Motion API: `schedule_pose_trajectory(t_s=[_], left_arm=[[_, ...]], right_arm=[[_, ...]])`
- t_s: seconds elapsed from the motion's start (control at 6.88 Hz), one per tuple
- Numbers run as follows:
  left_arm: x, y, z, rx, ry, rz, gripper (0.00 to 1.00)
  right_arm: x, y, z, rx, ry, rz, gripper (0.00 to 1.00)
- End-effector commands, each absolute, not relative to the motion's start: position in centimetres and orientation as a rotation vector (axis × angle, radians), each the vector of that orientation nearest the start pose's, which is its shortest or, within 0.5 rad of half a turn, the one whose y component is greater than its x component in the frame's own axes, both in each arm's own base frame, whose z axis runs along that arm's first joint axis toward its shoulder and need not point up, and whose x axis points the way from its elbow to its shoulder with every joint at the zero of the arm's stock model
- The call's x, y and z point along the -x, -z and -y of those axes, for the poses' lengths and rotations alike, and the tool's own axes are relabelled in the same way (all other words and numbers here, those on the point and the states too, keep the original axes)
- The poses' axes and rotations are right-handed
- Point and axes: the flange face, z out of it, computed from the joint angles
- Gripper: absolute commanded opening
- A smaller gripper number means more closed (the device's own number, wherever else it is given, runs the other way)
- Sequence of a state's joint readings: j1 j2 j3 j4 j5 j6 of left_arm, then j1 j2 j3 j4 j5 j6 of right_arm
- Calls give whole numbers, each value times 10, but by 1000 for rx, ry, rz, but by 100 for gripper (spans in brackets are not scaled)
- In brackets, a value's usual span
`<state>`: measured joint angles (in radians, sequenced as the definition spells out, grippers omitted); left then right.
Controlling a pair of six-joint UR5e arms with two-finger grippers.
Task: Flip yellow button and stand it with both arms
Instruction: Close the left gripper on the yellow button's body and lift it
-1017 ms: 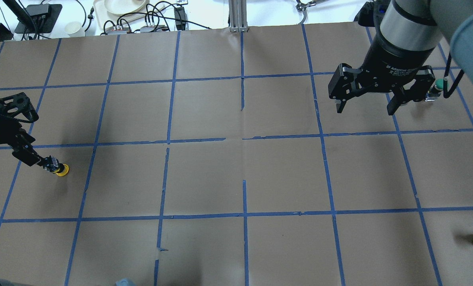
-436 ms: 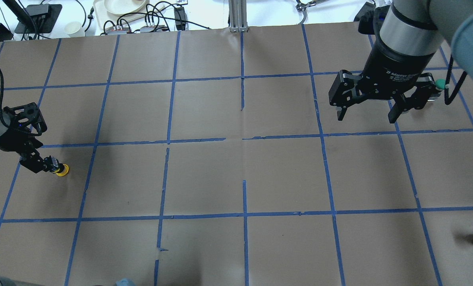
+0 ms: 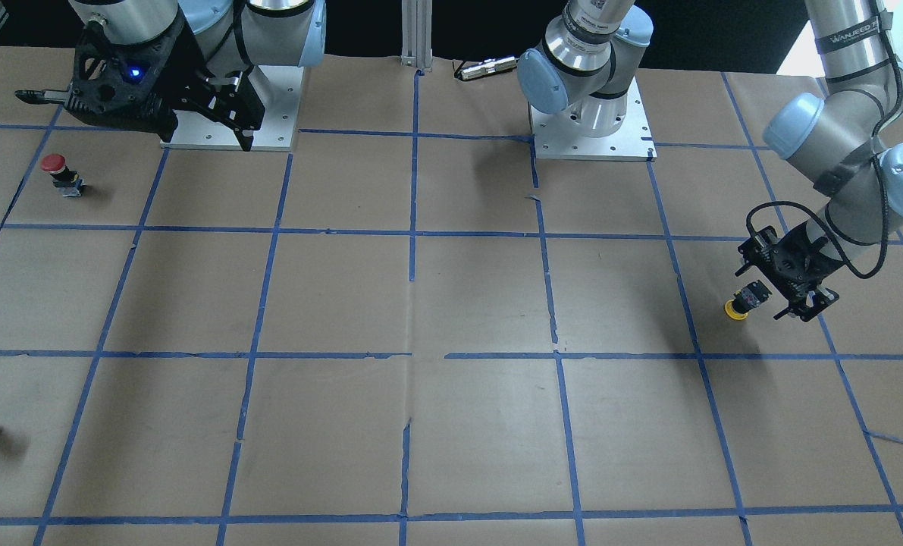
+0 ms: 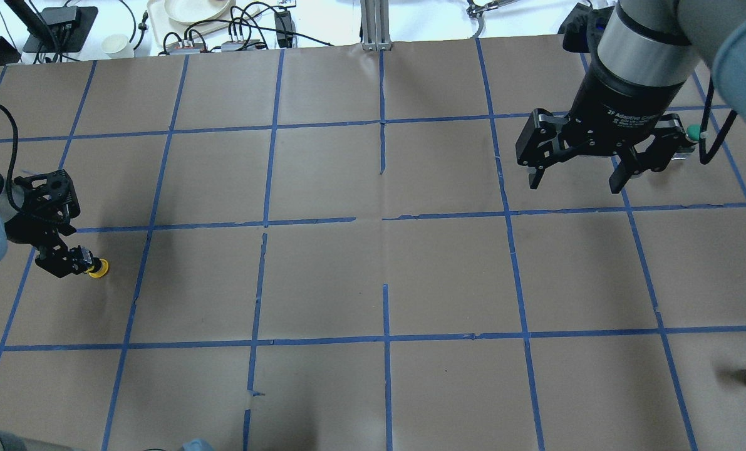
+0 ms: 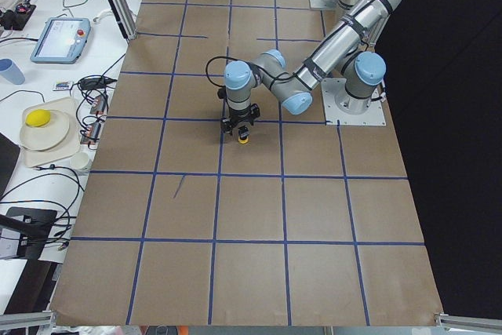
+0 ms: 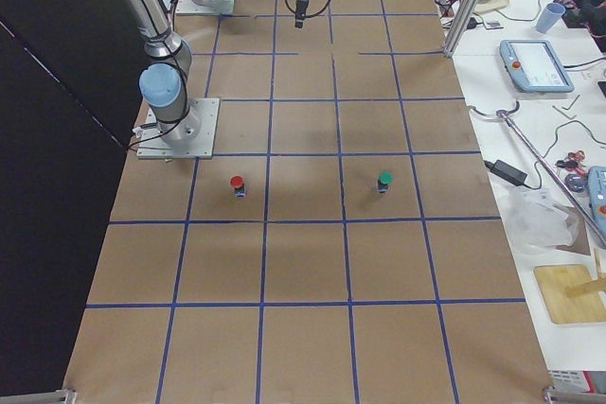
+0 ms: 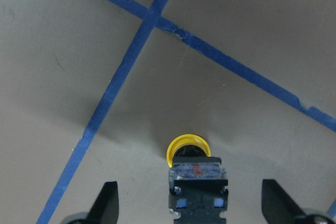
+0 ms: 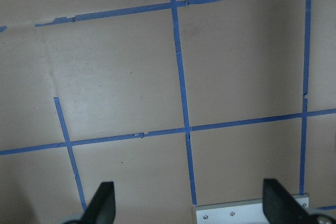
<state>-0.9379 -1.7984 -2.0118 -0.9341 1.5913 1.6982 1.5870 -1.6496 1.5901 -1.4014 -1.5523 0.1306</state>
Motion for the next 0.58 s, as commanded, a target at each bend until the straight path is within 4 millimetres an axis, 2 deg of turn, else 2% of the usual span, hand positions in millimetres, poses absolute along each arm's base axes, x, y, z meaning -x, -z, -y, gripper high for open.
schedule_pose_trajectory(t_s=[0.0, 0.15, 0.29, 0.44], left_arm=[[-190, -227, 480, -1618, -57, -2731, 91], [-190, -222, 481, -1623, -66, -2734, 89], [-191, -220, 482, -1625, -74, -2729, 77], [-192, -219, 482, -1634, -74, -2724, 52]], right_arm=[[-144, -502, 442, -179, -152, -3105, 100], [-139, -507, 443, -193, -135, -3106, 100], [-143, -507, 442, -181, -135, -3104, 100], [-142, -508, 442, -174, -130, -3103, 100]])
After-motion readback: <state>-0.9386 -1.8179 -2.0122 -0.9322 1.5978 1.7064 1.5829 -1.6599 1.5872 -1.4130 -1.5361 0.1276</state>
